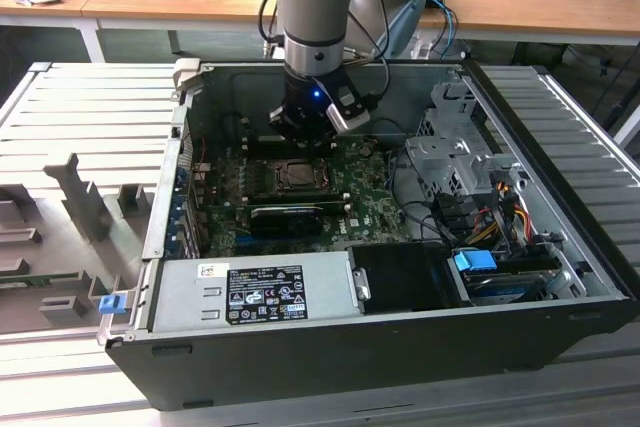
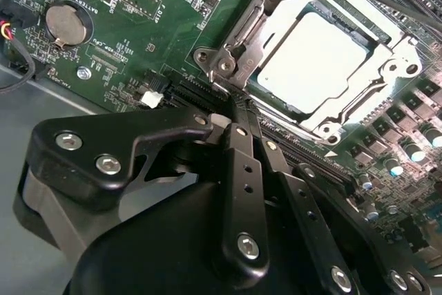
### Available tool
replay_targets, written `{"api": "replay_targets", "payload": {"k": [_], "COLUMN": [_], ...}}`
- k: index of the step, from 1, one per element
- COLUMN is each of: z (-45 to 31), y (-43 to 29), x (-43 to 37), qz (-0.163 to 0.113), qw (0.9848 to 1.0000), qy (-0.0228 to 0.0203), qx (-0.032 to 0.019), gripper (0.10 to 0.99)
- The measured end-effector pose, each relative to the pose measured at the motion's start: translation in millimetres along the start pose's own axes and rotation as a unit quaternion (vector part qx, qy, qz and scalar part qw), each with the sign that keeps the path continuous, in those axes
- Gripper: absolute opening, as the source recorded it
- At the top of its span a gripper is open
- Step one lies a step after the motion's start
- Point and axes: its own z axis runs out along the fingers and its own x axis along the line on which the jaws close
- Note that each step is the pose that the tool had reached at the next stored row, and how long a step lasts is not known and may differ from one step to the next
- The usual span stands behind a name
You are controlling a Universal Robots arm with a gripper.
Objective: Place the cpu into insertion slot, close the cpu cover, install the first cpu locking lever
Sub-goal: 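Close the cpu cover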
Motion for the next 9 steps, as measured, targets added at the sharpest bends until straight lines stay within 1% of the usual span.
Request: {"api": "replay_targets", "payload": {"k": [3, 4, 6, 9], "z": [1.5, 1.5, 1.6, 0.7], "y": [-0.4, -0.5, -0.4, -0.1], "x": [-0.1, -0.1, -0.2, -0.2], "qz": [0.000, 0.000, 0.000, 0.000], "qw": [1.0000, 1.0000, 1.0000, 1.0000], "qy": [0.0004, 0.0004, 0.0001, -0.0002], "qx": [0.0007, -0.0001, -0.0043, -0.0060], "gripper": [0.106, 0.106, 0.106, 0.106]}}
